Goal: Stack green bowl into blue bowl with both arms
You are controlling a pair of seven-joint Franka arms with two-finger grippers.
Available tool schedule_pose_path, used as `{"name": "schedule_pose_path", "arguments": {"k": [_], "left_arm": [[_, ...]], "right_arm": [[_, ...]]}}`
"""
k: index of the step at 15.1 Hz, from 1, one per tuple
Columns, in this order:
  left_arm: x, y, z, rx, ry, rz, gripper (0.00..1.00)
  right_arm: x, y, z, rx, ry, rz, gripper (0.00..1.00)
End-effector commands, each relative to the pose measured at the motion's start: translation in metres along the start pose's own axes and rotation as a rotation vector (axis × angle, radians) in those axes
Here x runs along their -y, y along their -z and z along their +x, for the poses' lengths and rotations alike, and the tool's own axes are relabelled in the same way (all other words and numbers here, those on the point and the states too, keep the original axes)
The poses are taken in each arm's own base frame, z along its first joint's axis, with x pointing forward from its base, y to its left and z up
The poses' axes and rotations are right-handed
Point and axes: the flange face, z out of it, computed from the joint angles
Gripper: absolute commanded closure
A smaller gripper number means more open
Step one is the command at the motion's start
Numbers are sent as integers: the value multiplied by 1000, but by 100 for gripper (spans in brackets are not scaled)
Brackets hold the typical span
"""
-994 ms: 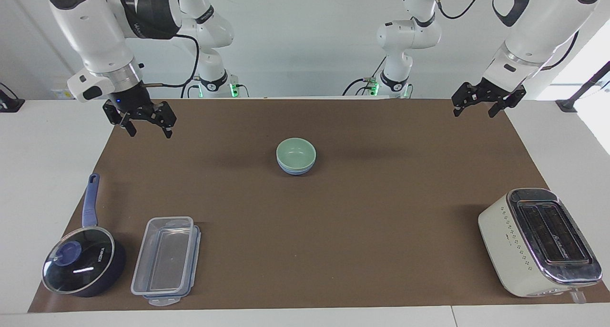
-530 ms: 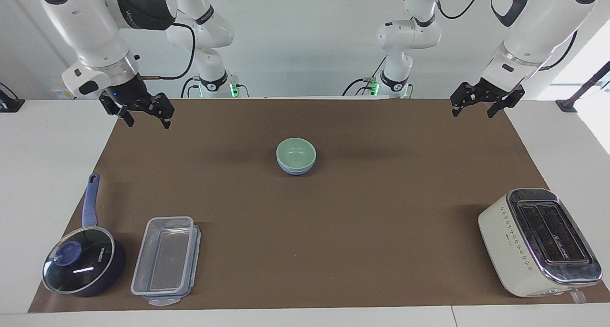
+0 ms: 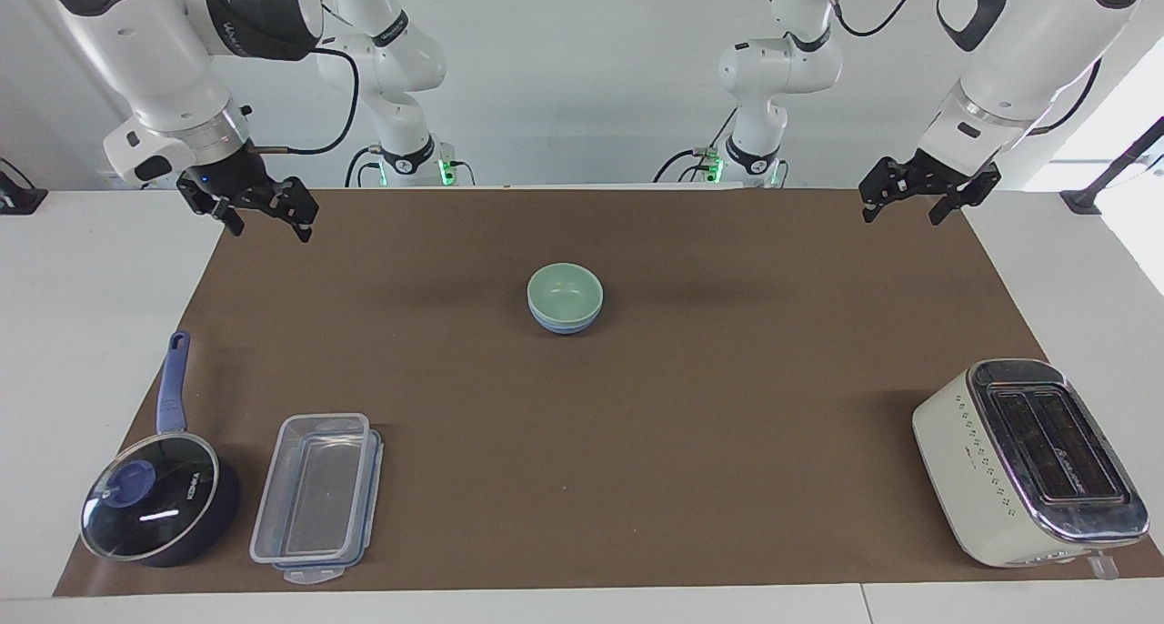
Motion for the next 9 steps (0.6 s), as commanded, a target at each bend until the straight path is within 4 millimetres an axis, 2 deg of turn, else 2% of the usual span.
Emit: {"name": "schedule_pose_path", "arguments": {"k": [1,7,9], "left_arm": [[3,-1,-2,-2,8,-16,0],[3,-1,-2,-2,8,-16,0],[3,-1,-2,-2,8,-16,0]], "right_arm": [[1,3,-7,-4,2,-8,0],[17,4,-9,-2,17,-16,0],[17,5,-9,-4,16,-17,0]]}}
